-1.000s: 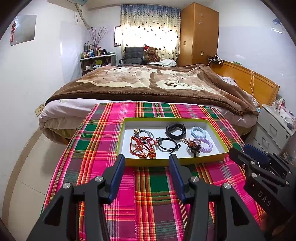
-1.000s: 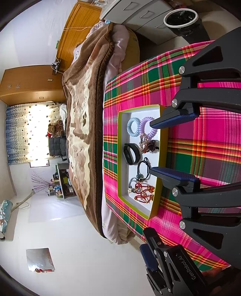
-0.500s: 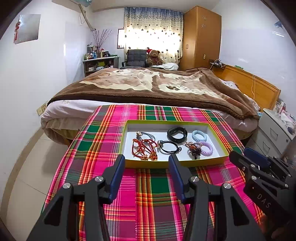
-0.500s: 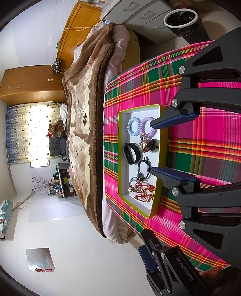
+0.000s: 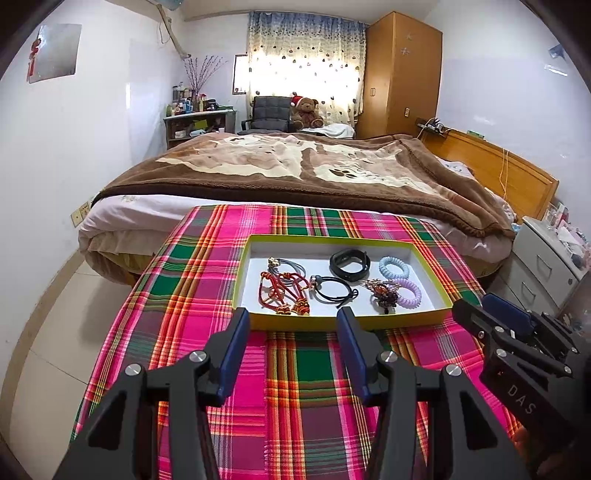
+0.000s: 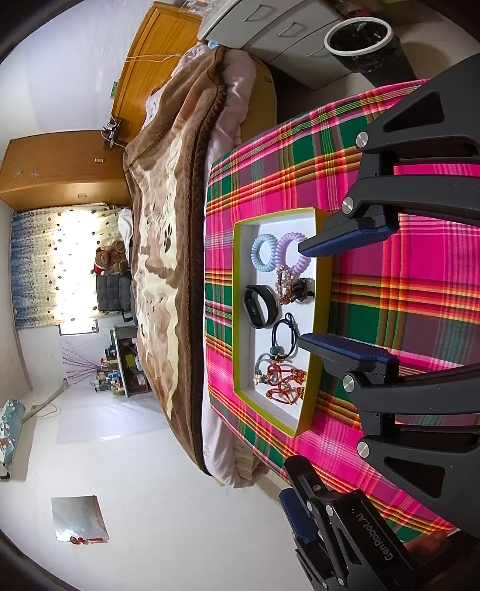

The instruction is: Organize jewelry

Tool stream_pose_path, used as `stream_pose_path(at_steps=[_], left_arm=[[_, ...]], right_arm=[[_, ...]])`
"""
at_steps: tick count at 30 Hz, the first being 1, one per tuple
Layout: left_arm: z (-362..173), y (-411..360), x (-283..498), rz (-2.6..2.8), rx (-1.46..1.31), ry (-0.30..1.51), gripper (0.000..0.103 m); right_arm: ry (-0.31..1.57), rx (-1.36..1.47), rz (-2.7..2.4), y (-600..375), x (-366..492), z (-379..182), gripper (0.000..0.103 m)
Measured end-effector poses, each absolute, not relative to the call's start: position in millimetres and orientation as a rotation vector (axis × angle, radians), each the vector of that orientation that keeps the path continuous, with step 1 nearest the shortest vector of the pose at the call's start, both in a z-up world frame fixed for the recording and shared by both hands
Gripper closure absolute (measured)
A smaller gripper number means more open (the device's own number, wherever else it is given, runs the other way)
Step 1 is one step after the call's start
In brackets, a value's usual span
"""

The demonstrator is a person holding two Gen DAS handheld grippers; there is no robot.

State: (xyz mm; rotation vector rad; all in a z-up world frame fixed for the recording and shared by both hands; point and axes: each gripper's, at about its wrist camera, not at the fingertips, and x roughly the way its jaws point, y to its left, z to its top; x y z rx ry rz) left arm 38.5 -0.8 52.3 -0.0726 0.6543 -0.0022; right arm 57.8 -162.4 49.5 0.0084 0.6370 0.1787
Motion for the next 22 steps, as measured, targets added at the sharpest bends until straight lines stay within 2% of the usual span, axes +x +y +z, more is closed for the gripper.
stream_pose_path(at_steps=[22], left_arm=[[47.7, 0.5, 38.8, 0.007, -0.086, 0.664, 0.052]], right_arm=[[0.642, 0.008, 0.180, -163.6, 59.1, 47.2, 0.059]])
